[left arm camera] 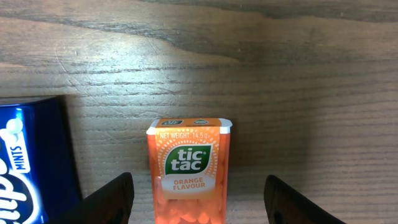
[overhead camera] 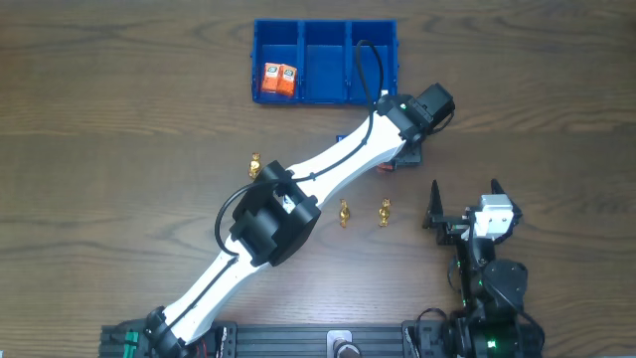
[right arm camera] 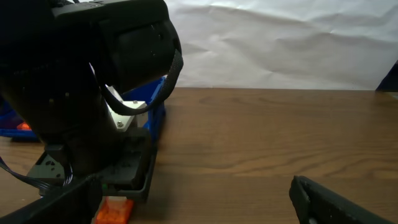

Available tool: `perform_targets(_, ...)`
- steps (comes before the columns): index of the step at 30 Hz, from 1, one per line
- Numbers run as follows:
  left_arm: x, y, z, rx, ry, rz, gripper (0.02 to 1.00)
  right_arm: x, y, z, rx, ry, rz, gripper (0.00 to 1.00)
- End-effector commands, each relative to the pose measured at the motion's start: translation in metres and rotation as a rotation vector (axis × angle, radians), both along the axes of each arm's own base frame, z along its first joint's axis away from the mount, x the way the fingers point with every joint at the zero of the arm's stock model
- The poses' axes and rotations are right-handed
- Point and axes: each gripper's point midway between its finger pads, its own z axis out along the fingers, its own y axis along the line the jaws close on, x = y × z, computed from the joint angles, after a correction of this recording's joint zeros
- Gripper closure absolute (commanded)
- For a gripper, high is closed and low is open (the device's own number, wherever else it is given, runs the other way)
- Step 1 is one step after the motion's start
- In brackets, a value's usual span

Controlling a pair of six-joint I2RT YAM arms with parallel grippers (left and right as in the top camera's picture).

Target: Sort Candies Into Trays

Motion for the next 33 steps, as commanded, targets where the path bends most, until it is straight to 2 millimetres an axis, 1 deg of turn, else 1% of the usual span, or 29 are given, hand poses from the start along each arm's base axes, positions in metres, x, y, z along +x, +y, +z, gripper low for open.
perform_targets(1, -0.004, 0.006, -0.02, 0.03, 0.035, 0.009, 0.336, 0.0, -0.001, 0.0, -0.018, -0.001, -0.003, 0.003)
perform_targets(7, -0.005, 0.015, -0.03, 0.052, 0.054, 0.023, 0.345, 0.0, -0.001, 0.0, -0.018, -0.001, -0.003, 0.003)
perform_targets(12, -0.007, 0.018, -0.033, 0.059, 0.06, 0.023, 0.362, 0.0, -0.001, 0.0, -0.018, -0.001, -0.003, 0.003)
perform_targets(16, -0.007, 0.019, -0.034, 0.063, 0.063, 0.023, 0.395, 0.0, -0.001, 0.0, -0.018, -0.001, -0.003, 0.003)
perform_targets(17, -0.007, 0.018, -0.034, 0.062, 0.062, 0.023, 0.411, 0.0, -0.001, 0.0, -0.018, -0.001, -0.003, 0.003)
perform_targets(19, -0.007, 0.018, -0.034, 0.059, 0.061, 0.023, 0.476, 0.0, -0.001, 0.0, -0.018, -0.001, -0.003, 0.003)
perform_targets(22, -0.008, 0.017, -0.034, 0.055, 0.065, 0.021, 0.595, 0.0, -0.001, 0.0, -0.018, -0.001, -0.003, 0.003)
perform_targets(27, -0.006, 0.013, -0.034, 0.037, 0.061, 0.019, 0.691, 0.0, -0.001, 0.0, -0.018, -0.001, -0.003, 0.003)
perform_targets(30, -0.005, 0.012, -0.028, 0.029, 0.051, 0.019, 0.7, 0.0, -0.001, 0.0, -0.018, -0.001, -0.003, 0.003)
perform_targets(33, 0.009, 0.016, 0.001, 0.017, -0.018, 0.017, 0.711, 0.0, -0.001, 0.0, -0.018, -0.001, -0.003, 0.003)
